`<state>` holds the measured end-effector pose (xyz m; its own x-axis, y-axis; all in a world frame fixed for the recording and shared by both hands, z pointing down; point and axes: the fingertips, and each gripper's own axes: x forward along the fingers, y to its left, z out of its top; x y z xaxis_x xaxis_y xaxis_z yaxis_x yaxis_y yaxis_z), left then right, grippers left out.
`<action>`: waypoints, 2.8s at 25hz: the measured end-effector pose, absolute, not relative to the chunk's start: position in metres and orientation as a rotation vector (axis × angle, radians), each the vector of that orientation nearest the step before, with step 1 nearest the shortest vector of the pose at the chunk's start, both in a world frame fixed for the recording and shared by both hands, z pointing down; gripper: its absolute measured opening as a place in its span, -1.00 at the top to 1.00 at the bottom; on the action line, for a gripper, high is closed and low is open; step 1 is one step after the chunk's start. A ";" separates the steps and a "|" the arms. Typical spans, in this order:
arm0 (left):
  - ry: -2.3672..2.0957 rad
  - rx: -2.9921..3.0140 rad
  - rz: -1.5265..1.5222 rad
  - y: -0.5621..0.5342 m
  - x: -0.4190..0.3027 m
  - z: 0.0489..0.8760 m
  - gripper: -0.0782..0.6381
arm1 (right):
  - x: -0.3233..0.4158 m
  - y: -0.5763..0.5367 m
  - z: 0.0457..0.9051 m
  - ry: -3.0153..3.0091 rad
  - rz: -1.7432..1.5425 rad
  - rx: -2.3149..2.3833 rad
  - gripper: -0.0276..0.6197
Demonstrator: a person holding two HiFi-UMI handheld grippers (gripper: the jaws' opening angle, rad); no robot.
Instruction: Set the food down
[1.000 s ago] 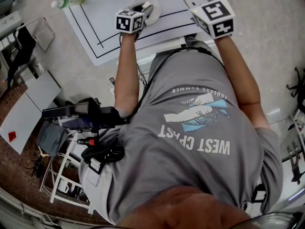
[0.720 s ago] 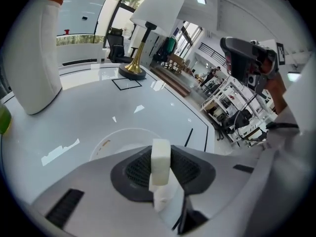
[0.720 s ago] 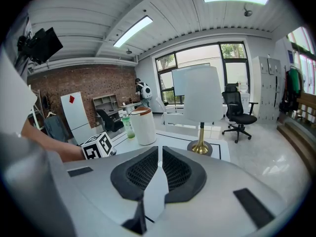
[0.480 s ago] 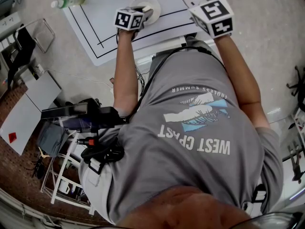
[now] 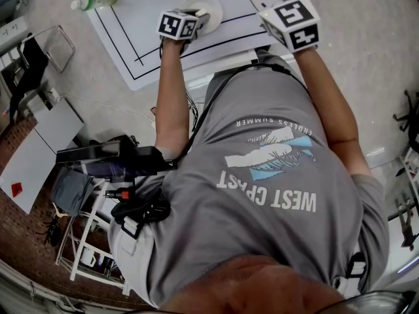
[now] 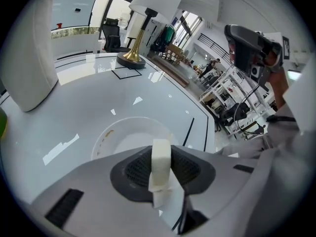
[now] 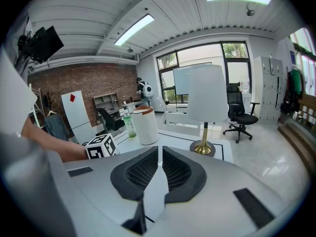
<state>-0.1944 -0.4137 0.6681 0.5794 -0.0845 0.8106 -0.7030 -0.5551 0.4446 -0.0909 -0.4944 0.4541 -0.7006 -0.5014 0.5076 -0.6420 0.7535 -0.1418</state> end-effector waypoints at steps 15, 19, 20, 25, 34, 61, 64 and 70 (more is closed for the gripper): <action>-0.718 2.095 1.041 -0.422 -0.204 0.664 0.48 | -0.095 -0.486 0.450 -2.495 0.423 0.868 0.88; -0.766 2.120 1.079 -0.429 -0.212 0.667 0.48 | -0.099 -0.484 0.453 -2.493 0.425 0.865 0.88; -0.773 2.124 1.081 -0.430 -0.214 0.668 0.48 | -0.100 -0.484 0.455 -2.492 0.425 0.864 0.88; -0.786 2.133 1.075 -0.432 -0.218 0.670 0.48 | -0.105 -0.480 0.459 -2.490 0.425 0.863 0.88; -0.831 2.170 1.044 -0.433 -0.217 0.646 0.48 | -0.105 -0.471 0.453 -2.499 0.413 0.864 0.88; -1.305 2.818 -0.117 -0.399 -0.186 0.253 0.76 | -0.099 -0.382 0.258 -3.018 0.164 0.765 0.89; -1.353 2.848 -0.139 -0.377 -0.169 0.239 0.76 | -0.084 -0.365 0.241 -3.046 0.085 0.761 0.89; -1.401 2.817 -0.105 -0.334 -0.148 0.241 0.76 | -0.064 -0.323 0.249 -2.984 -0.016 0.738 0.89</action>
